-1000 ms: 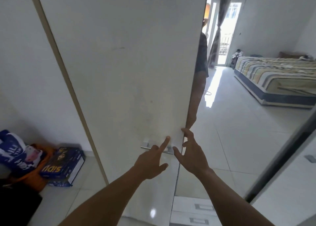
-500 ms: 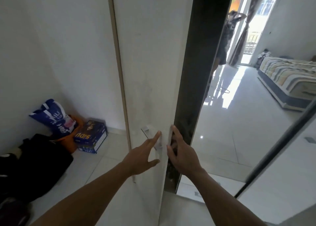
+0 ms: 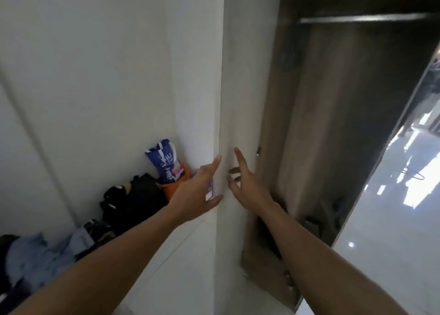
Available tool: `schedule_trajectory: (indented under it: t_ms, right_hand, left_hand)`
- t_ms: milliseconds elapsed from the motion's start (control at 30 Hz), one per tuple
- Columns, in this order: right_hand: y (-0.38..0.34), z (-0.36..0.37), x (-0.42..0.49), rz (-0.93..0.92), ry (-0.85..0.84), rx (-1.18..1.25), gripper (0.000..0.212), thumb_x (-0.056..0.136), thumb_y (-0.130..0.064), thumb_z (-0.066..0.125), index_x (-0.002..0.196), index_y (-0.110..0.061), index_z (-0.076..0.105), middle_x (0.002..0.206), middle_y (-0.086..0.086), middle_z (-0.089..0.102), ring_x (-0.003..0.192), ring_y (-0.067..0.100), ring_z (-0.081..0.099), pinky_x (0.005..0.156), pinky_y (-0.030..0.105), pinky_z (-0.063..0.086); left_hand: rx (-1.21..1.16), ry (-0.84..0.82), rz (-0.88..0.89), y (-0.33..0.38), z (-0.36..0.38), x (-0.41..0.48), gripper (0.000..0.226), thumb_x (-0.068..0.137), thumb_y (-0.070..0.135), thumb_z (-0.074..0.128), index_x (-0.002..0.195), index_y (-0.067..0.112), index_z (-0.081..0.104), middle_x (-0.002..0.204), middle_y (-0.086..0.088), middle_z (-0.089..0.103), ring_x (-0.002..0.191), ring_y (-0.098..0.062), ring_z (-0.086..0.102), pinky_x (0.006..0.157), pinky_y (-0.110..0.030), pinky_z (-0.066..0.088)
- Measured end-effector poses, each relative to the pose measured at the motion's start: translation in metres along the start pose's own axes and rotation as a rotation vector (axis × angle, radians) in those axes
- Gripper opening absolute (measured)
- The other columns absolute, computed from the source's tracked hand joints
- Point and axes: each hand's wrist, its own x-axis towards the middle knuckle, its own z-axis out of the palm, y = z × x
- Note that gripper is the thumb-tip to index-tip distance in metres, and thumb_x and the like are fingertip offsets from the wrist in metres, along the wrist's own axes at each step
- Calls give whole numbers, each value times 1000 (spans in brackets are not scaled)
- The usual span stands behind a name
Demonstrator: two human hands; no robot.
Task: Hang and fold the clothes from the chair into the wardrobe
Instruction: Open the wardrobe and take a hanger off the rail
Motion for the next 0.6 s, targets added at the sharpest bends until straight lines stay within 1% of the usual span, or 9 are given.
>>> schedule_trajectory:
  t_ms: [67,167,267,333,367,400,467,533,600]
  right_hand:
    - [-4,7,25,-13,-39,25,86,97,-49,54,144,-62,-17,149,-2,48,118,22,61,99,46,53]
    - [-10,15,56,-33,-61,74,88,96,-49,57,148,-57,-14,159,-4,32,133,23,50,106,42,47]
    - [-6,21,79,-95,-87,50,87,97,-44,58,154,-46,-7,163,-6,19,142,21,38,108,35,38]
    - [3,20,96,-131,-93,11,84,98,-39,57,156,-40,-4,165,-5,10,146,21,30,110,34,35]
    - [9,18,105,-138,-93,-7,83,98,-38,56,157,-39,-3,166,-5,6,147,21,28,111,35,34]
    - [14,18,113,-143,-91,-23,82,98,-37,56,157,-39,-2,166,-5,2,147,22,27,111,36,34]
    - [24,20,130,-165,-92,-51,81,97,-38,56,156,-40,0,166,-8,-5,148,24,25,110,39,37]
    - [31,21,149,-178,-107,-78,82,96,-38,57,156,-40,2,165,-12,-11,151,23,16,110,42,39]
    - [35,22,167,-181,-83,-104,81,95,-38,60,156,-39,5,164,-13,-11,152,22,8,111,49,39]
  left_hand:
    - [48,16,-41,-9,-16,11,115,86,52,68,143,50,-32,144,-6,46,91,-18,64,76,-31,56]
    - [109,23,-166,-21,-28,25,113,86,55,67,148,43,-26,140,-8,44,80,-14,52,67,-26,47]
    - [140,67,-309,-35,-25,33,111,86,53,69,153,39,-19,145,-12,38,88,-21,61,63,-26,44]
    - [203,124,-360,-46,-19,40,114,85,50,71,154,38,-18,148,-13,33,96,-24,63,64,-27,46]
    - [214,152,-381,-52,-16,44,116,84,48,73,154,39,-19,149,-13,29,102,-25,62,67,-28,50]
    - [221,179,-406,-57,-14,49,118,83,46,75,153,40,-20,153,-13,23,113,-28,58,75,-31,53]
    - [256,230,-467,-66,-11,57,119,82,43,77,153,41,-18,162,-11,4,138,-33,39,94,-39,53]
    - [316,273,-519,-74,-8,66,118,80,43,79,156,38,-12,164,-9,-10,144,-35,26,101,-45,50]
    - [413,323,-535,-80,-6,75,115,79,44,79,158,34,-4,164,-12,-16,142,-38,25,105,-50,44]
